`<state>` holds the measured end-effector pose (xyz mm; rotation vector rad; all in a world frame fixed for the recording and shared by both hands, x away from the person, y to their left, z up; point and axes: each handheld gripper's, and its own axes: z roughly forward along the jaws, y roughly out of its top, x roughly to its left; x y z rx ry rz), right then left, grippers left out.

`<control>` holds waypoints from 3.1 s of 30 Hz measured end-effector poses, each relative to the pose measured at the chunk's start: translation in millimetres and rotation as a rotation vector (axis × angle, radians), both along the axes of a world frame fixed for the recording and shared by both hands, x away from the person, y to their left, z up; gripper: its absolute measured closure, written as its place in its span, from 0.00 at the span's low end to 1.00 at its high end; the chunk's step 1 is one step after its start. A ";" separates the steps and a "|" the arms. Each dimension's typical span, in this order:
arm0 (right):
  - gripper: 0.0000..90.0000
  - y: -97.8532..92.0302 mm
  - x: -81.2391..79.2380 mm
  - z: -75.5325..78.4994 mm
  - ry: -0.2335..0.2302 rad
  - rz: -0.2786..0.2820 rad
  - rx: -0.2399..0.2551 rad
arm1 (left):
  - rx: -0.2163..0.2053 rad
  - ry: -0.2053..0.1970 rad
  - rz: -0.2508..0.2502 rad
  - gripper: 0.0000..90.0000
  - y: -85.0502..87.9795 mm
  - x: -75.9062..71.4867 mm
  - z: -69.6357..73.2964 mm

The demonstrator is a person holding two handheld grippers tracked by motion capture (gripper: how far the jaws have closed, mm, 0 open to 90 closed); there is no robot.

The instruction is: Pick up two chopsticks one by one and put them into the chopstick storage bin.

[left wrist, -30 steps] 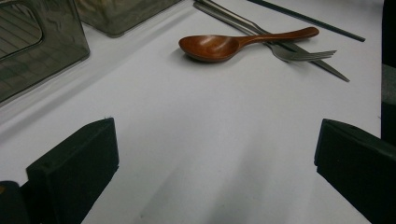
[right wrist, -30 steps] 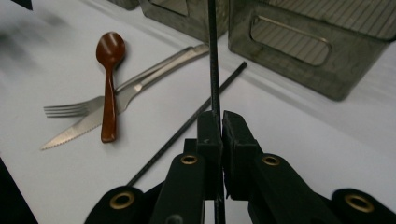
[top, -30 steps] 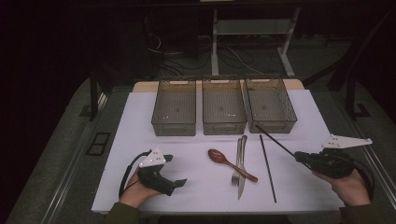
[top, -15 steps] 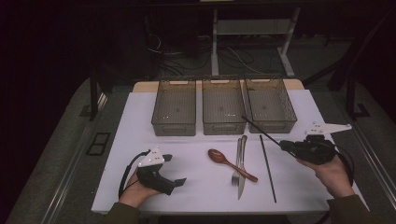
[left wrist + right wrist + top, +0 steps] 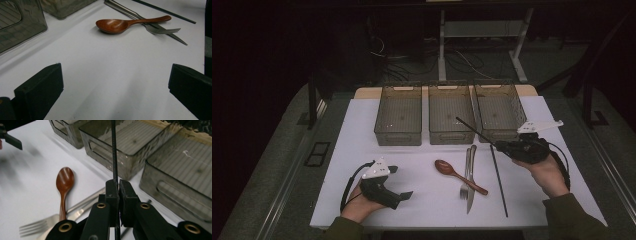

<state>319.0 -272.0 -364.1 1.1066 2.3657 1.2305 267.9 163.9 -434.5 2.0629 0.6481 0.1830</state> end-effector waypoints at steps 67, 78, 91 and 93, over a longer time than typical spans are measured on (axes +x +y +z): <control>0.96 250.7 144.0 -1.5 0.132 0.033 -0.148 | -0.030 -0.004 -0.033 0.00 -4.3 -3.0 2.1; 0.84 264.4 146.7 -10.2 0.128 0.051 -0.158 | -0.030 -0.005 -0.035 0.00 -4.1 -3.1 2.4; 0.56 232.3 129.4 20.7 0.085 0.085 -0.034 | -0.039 0.001 -0.023 0.00 -2.5 -3.2 2.6; 0.53 226.4 125.4 23.5 0.091 0.105 -0.019 | -0.029 -0.002 -0.029 0.00 -2.3 -2.6 2.7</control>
